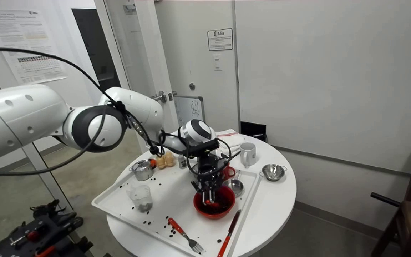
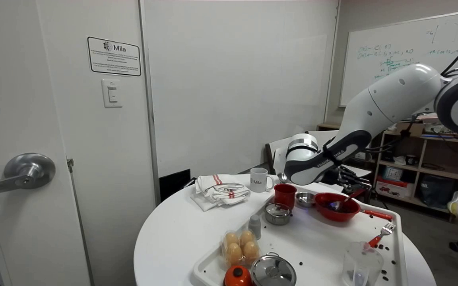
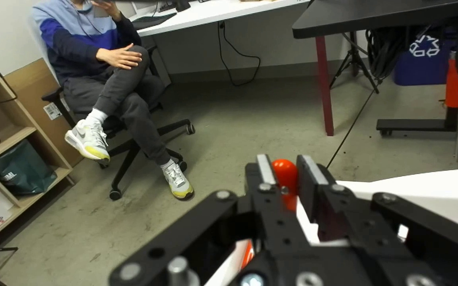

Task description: Use the spoon to mix the contents in the orange bowl

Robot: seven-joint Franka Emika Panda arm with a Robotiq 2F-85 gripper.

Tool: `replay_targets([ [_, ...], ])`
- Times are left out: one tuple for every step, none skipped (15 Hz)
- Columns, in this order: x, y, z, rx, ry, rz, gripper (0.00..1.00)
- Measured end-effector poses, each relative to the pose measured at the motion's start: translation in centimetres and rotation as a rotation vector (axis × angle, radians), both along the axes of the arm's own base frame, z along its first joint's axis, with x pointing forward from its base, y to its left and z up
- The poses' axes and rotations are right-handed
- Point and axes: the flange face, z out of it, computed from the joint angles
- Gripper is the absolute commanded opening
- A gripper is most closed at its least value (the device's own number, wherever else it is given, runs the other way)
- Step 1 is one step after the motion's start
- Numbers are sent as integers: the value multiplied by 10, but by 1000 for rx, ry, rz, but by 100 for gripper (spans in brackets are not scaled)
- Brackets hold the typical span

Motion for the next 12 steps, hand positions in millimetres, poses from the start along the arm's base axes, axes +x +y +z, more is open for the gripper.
replay_targets([
  [-1,-1,-1,-2,-3,-5,9],
  [-1,-1,-1,-3,-3,-7,8],
  [-2,0,-2,-1,0,-7,9],
  [-3,3,-4,4,5,-7,8],
  [-4,6,-6,10,11,-5,9],
  [-5,10,-8,21,17,-1,8],
  [-5,16,-9,35,23,6,8],
  [-5,24,-10,50,28,15,8],
  [-5,32,-10,64,31,24,8],
  [-3,40,-9,75,31,34,8],
  [-1,49,-7,86,29,45,8],
  [1,58,-3,94,24,57,8],
])
